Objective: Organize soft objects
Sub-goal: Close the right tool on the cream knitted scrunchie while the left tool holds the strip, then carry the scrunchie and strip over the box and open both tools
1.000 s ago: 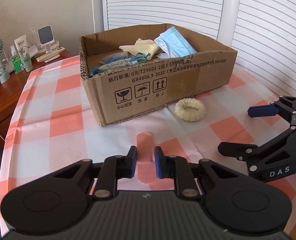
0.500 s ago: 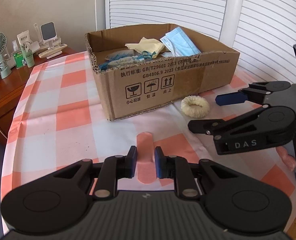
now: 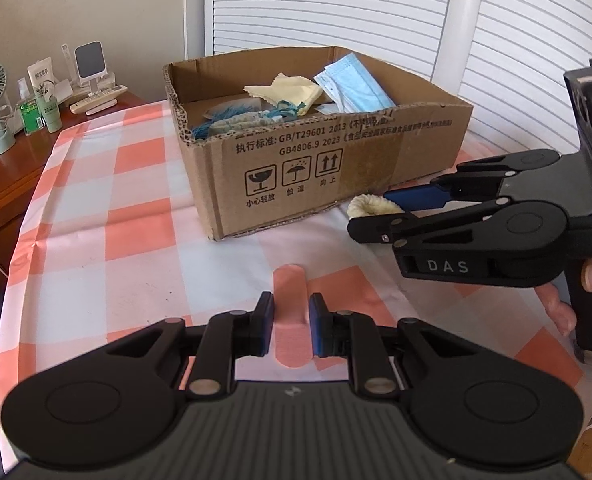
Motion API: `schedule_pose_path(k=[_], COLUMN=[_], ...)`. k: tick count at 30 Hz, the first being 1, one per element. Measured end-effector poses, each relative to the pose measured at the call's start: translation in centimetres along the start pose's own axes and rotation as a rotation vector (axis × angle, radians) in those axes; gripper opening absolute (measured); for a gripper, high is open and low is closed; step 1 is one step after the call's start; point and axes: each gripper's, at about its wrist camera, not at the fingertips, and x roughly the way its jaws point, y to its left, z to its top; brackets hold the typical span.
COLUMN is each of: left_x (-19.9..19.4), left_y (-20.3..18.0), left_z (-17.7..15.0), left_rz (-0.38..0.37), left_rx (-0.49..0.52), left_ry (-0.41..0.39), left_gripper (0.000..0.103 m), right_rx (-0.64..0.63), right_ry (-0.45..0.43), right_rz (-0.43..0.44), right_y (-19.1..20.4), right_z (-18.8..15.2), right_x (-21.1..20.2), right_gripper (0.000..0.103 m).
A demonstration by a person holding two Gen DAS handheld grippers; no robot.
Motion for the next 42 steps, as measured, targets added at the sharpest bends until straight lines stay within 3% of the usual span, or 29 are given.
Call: schedule_pose_path(k=[16, 24, 28, 32, 34, 35, 36, 38, 39, 40, 41, 42], left_x=[-3.0, -5.4, -3.9, -0.8, 0.6, 1.2, 1.7, 2.5, 2.5, 2.3, 1.9, 1.4], left_y=[-0.5, -1.2, -1.5, -0.7, -0.1, 0.3, 0.7, 1.3, 1.5, 1.6, 1.6, 1.6], left_z=[1.8, 7.6, 11.0, 13.9, 14.8, 15.2, 15.4, 15.6, 15.4, 15.2, 14.8, 14.5], left_rz=[-0.051, -0.053, -0.031, 0.011, 0.043, 0.051, 0.060, 0.085, 0.109, 0.133, 0.151, 0.150], left_rx=[0.041, 0.129, 0.164, 0.138, 0.129, 0.111, 0.095, 0.075, 0.064, 0.053, 0.048, 0.052], left_ry=[-0.018, -0.138, -0.180, -0.180, -0.175, -0.169, -0.164, -0.171, -0.183, -0.200, -0.228, -0.244], left_gripper=[0.017, 0.017, 0.017, 0.018, 0.029, 0.048, 0.077, 0.100, 0.101, 0.101, 0.102, 0.102], right_rx=[-0.062, -0.072, -0.073, -0.064, -0.057, -0.049, -0.041, -0.026, -0.020, -0.012, -0.003, 0.009], right_ry=[-0.064, -0.130, -0.150, -0.153, -0.149, -0.144, -0.144, -0.137, -0.132, -0.133, -0.134, -0.137], right_rz=[0.021, 0.016, -0.008, -0.025, -0.042, -0.043, -0.045, -0.060, -0.064, -0.071, -0.080, -0.089], right_y=[-1.2, -2.5, -3.2, -4.2, -4.5, -4.8, -5.0, -5.3, -5.4, -5.6, -5.7, -5.8], right_z=[0.9, 3.5, 4.8, 6.4, 7.2, 7.5, 7.8, 8.3, 8.5, 8.6, 8.6, 8.4], right_x=[-7.0, -9.7, -9.9, -9.0, -8.2, -7.8, -7.4, -6.6, -6.2, -6.0, -5.8, -5.8], right_gripper=[0.040, 0.040, 0.040, 0.040, 0.040, 0.041, 0.041, 0.050, 0.054, 0.065, 0.083, 0.091])
